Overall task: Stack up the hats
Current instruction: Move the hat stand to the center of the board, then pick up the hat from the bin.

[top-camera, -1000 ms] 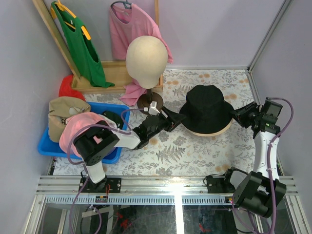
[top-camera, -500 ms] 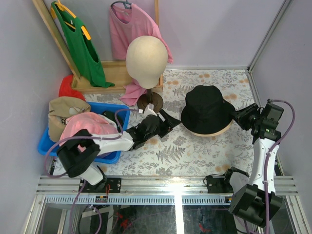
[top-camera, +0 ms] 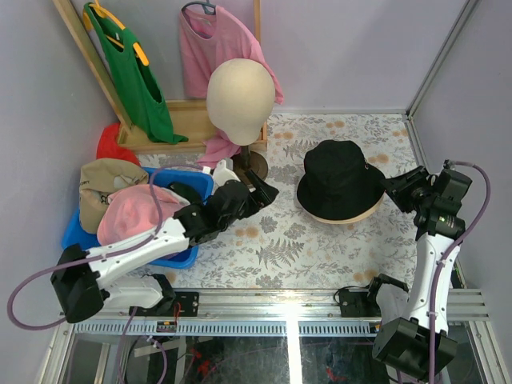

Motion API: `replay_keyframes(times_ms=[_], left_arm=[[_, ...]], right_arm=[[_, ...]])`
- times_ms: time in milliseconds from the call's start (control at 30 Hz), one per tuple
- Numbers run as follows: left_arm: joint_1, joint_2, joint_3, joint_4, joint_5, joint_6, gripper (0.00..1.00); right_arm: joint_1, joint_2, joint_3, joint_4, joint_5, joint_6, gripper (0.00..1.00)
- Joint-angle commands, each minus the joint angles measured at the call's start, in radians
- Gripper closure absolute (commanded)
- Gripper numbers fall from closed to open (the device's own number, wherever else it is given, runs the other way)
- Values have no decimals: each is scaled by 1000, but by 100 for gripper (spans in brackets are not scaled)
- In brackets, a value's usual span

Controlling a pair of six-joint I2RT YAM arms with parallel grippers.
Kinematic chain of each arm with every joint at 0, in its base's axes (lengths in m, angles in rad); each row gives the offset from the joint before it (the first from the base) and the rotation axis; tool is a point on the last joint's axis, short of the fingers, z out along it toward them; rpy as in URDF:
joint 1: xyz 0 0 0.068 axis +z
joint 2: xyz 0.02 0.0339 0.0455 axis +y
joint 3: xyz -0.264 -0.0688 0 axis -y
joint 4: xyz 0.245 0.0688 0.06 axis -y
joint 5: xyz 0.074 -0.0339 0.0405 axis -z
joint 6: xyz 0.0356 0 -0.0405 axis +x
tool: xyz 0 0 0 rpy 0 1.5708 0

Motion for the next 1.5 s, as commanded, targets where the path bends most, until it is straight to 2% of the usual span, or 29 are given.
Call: replay_keyframes(times_ms=[0,167,333,533,633,700,833,933,1067,1233,1367,1467], left_arm=[[-3,-79,104,-286,-168,105,19],[-1,-172,199,-538,-314,142,16],[-2,-200,325,-869,-440,123,13],[0,-155,450,-1189,-547,41,11],[0,-123,487,-1323,-537,-49,11],[10,-130,482,-1332,-500,-27,1],[62,-184,452,-1333,-419,-66,0],[75,-180,452,-1331,-432,-100,0],[79,-63,533,-1331,-528,-95,0],[119,162,733,-1329,-649,16,0],[240,238,875,-1306,-660,129,0],[401,213,890,-1227,-573,250,0]], right_arm=[[-1,-22,40,-26,25,-22,53],[-1,-35,67,-28,15,-7,53],[30,-12,120,75,-51,85,51],[343,178,345,25,99,5,51],[407,242,375,8,84,-20,52],[425,245,365,-1,77,-36,52],[428,235,345,-38,62,-93,52],[428,223,327,-45,41,-106,52],[428,213,296,-35,5,-103,52],[428,204,271,-47,-14,-130,52],[428,211,282,-67,-18,-167,52],[428,223,294,-70,-28,-177,52]])
